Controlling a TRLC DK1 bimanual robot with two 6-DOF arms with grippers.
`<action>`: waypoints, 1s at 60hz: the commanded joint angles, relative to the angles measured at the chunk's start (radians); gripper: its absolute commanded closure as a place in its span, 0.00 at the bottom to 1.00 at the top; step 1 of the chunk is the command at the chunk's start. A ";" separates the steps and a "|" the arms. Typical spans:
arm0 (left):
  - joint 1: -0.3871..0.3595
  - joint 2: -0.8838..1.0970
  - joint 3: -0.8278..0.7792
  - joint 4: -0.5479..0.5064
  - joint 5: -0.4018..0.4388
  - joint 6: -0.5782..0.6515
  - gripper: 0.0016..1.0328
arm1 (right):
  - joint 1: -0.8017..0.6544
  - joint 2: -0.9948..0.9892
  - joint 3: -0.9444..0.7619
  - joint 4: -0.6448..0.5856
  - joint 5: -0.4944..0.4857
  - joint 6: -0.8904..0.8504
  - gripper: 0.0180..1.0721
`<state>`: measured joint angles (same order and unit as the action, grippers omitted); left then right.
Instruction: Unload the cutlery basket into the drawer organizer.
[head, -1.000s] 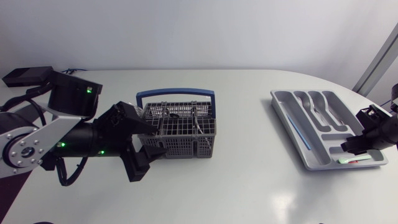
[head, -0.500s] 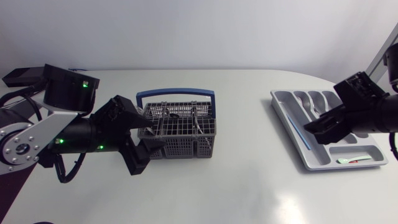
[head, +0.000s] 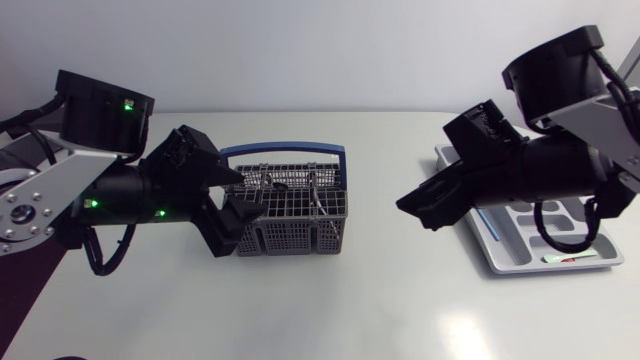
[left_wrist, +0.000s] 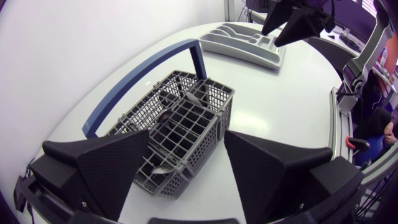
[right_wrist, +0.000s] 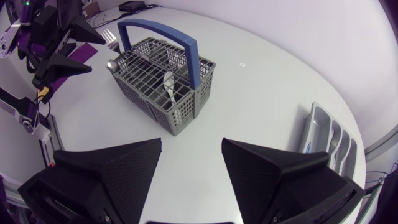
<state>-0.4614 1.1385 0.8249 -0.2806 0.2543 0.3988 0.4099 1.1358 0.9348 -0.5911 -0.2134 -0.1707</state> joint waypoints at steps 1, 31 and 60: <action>-0.008 0.037 0.040 -0.005 -0.007 -0.032 0.05 | 0.038 0.038 0.024 0.031 0.000 0.063 0.32; 0.009 0.127 0.111 -0.003 -0.006 -0.057 0.05 | 0.191 0.259 0.162 0.066 0.069 0.227 0.32; 0.020 0.136 0.088 0.017 -0.004 -0.051 0.05 | 0.267 0.443 0.317 0.117 0.273 0.551 0.71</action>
<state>-0.4515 1.2514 0.9119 -0.2783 0.2520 0.3614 0.6571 1.5417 1.2278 -0.4900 0.0406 0.3164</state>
